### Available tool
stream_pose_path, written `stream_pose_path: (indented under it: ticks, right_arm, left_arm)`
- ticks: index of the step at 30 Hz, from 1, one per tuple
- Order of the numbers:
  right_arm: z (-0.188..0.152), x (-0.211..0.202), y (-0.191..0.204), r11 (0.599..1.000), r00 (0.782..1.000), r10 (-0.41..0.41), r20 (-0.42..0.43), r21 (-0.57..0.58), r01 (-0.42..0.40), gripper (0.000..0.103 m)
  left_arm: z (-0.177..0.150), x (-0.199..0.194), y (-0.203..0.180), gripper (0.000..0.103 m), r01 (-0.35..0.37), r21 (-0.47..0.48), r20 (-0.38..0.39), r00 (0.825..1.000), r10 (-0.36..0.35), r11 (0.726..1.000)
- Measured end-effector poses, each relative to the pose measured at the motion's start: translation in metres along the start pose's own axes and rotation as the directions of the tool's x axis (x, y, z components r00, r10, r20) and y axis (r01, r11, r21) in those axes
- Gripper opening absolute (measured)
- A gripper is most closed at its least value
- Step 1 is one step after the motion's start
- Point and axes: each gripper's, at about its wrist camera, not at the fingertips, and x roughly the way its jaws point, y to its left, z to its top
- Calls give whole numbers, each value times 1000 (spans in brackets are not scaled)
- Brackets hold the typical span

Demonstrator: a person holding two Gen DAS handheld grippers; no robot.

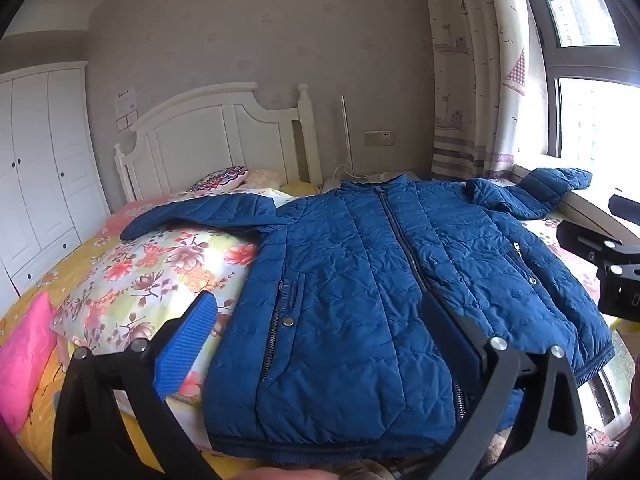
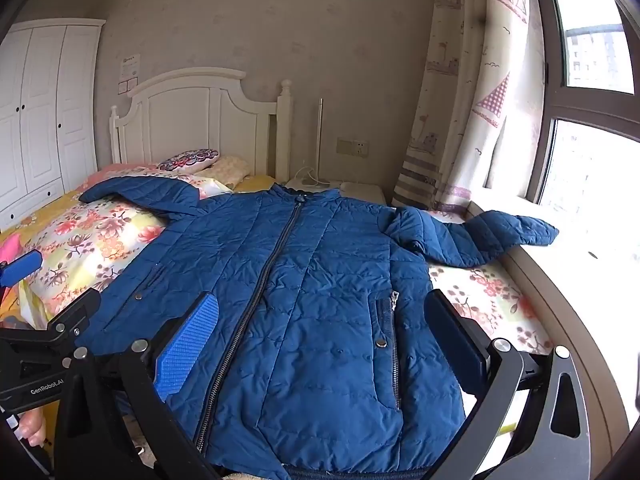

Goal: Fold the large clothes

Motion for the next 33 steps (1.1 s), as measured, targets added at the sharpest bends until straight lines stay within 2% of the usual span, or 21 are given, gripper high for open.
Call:
stream_pose_path:
  ticks: [33]
  right_arm:
    - [-6, 9, -1, 1000, 1000, 7, -21, -2, -7, 99]
  left_arm:
    - [-2, 2, 0, 101, 7, -13, -13, 1000, -7, 1000]
